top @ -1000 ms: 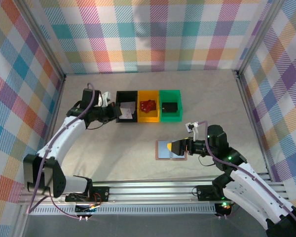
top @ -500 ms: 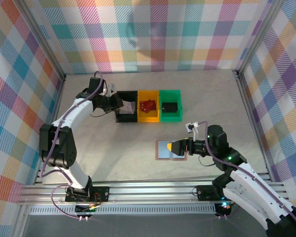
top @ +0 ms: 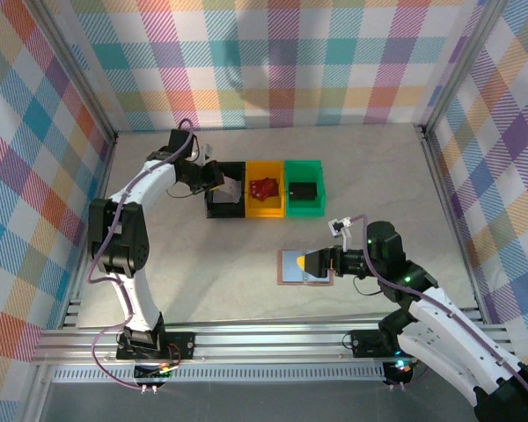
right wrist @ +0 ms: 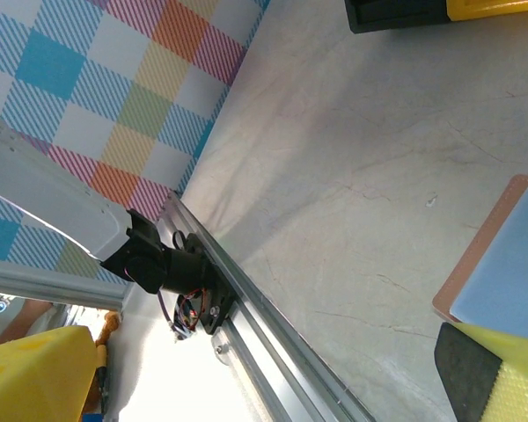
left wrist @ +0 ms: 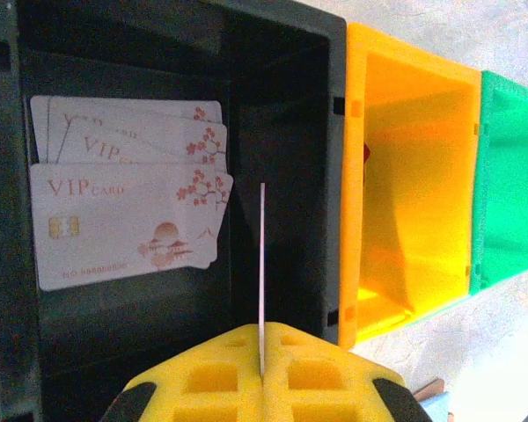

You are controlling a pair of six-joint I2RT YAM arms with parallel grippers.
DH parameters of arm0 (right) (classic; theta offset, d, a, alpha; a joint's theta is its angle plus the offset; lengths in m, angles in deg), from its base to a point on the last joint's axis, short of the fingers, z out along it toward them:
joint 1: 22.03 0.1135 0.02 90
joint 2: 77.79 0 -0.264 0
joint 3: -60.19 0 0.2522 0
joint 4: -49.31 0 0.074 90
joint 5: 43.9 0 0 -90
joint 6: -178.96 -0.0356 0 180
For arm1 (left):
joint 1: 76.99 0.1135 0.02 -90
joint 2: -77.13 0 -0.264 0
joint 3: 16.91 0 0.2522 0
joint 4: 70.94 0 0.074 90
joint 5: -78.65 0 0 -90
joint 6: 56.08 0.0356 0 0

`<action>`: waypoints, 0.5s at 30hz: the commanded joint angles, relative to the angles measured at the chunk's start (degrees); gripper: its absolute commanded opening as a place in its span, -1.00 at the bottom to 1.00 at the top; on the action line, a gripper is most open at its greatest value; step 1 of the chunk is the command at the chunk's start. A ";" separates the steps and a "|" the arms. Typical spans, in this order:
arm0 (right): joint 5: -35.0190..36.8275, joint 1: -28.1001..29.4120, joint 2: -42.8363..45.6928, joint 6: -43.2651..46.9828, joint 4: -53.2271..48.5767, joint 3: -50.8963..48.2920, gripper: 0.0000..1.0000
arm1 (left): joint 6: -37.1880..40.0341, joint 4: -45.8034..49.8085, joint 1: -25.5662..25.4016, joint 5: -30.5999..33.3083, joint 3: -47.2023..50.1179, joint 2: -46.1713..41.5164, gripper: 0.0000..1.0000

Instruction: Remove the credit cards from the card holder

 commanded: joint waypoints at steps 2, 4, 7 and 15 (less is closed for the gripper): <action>-1.49 -0.17 -0.13 1.03 1.52 -0.04 0.98 | 1.24 3.01 0.78 -0.08 -3.74 3.11 -1.00; -1.62 -0.22 -0.28 0.97 1.61 -0.04 0.98 | 1.22 3.68 0.66 0.08 -4.89 4.28 -1.00; -1.62 -0.26 -0.44 1.08 1.62 0.05 0.98 | 1.22 4.73 0.58 -0.48 -6.47 5.93 -1.00; -1.95 -0.18 -0.31 1.08 1.73 -0.03 0.98 | 2.80 7.66 -0.96 0.47 -9.35 9.13 -1.00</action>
